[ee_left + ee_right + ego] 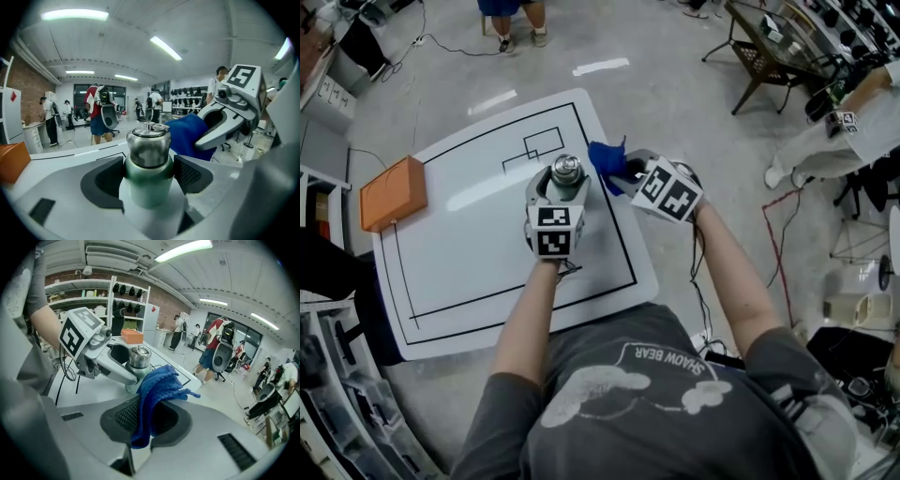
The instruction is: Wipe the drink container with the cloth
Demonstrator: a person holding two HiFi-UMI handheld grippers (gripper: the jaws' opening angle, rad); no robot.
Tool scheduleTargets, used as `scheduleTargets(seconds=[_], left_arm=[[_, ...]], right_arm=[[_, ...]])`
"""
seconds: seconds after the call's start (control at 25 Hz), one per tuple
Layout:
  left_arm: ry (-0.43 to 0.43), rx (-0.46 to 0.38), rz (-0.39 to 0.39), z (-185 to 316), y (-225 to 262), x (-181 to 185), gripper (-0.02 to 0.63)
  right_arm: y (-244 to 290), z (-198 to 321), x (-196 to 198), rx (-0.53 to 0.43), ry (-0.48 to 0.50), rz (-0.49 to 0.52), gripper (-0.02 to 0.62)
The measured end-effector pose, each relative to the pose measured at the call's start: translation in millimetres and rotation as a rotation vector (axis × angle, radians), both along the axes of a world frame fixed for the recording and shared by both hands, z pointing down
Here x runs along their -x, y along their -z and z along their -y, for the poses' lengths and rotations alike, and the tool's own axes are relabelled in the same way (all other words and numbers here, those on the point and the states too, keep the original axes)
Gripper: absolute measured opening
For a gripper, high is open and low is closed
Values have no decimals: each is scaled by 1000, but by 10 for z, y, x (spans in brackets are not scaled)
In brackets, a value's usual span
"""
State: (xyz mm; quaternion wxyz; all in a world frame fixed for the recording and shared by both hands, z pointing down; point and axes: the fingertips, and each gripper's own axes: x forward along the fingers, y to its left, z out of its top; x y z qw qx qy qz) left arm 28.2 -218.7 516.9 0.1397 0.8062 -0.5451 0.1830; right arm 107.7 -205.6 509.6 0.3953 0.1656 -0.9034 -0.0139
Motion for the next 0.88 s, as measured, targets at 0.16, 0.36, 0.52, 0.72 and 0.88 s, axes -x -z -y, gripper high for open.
scheduleTargets(seconds=[0.16,0.36,0.52,0.72,0.88], left_arm=[[-141,0,-2,-19,9,2,334],[-340,-15,-14,-39,17,-2,333],[-514,-30,-30,-78,25,5,333],[-704,-24,-32,-112,22,24,333],[-826,-14,-22,-138,16,30,333]], right_arm=[[126,87,121,0,91,-3,44],[265,188,359,24,222,28,43],[328,215,612,47,342,55,43],[177,255,838,63,446,-12,42],[33,311,910,77,469,-62,41]])
